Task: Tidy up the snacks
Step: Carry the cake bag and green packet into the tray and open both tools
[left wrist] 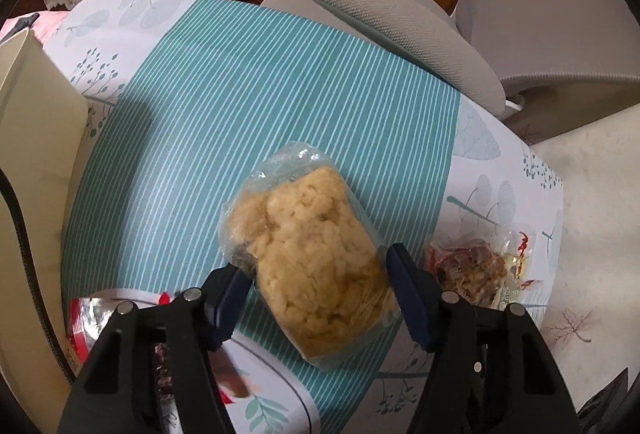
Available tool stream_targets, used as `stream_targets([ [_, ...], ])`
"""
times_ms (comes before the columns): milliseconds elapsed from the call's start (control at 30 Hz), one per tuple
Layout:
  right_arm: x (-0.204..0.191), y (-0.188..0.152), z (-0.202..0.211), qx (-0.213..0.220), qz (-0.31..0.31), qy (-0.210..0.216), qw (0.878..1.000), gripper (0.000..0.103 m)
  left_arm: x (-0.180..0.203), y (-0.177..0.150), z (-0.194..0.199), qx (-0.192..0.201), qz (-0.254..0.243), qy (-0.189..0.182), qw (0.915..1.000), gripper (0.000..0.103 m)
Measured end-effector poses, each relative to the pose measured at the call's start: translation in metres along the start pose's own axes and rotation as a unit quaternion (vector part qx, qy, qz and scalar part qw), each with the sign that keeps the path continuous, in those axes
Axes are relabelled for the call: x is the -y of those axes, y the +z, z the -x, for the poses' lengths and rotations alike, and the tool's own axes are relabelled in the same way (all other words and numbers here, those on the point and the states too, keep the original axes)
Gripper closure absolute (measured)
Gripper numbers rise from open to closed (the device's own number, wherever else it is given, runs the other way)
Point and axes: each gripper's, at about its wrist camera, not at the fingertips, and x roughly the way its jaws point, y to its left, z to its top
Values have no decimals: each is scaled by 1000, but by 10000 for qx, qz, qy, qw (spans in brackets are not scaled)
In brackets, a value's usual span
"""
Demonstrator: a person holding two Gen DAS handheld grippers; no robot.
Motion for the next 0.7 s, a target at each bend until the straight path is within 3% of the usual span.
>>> stream_targets([
  [400,-3,-27,36,-651,-7,329,9973,58,-36,-41,19,-526,-135,90,9985,41],
  [700,-33,-47,85,-987,387,747,9916,59,-69,-87,68,-603,-377,-50,9975,43],
])
